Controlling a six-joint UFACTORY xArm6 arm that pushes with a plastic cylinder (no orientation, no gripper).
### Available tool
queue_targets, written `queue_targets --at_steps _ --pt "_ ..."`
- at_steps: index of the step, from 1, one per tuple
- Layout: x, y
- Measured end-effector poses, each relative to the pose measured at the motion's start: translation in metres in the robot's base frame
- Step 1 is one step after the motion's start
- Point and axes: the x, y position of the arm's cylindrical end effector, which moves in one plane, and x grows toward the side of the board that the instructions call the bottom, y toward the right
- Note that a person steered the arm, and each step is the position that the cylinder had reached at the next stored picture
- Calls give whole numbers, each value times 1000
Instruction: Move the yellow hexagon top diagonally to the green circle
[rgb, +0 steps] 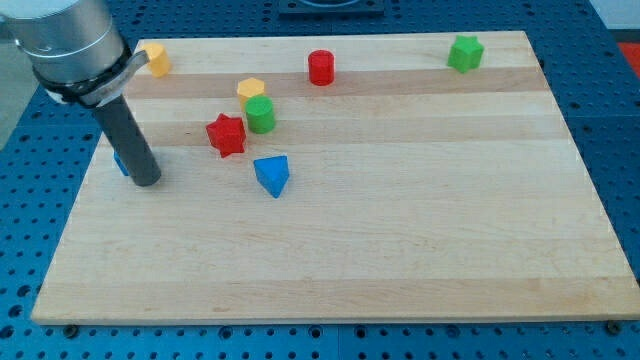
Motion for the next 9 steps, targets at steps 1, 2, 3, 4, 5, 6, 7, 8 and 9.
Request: queue_targets --at_steps 1,2,3,4,5,6,7,8,9 --pt "-23 -1" --pt "-28 -1" --pt "-28 8" --pt "-22 33" --pt "24 99" --pt "15 182" --pt "8 239" --pt "22 236" --pt "35 196"
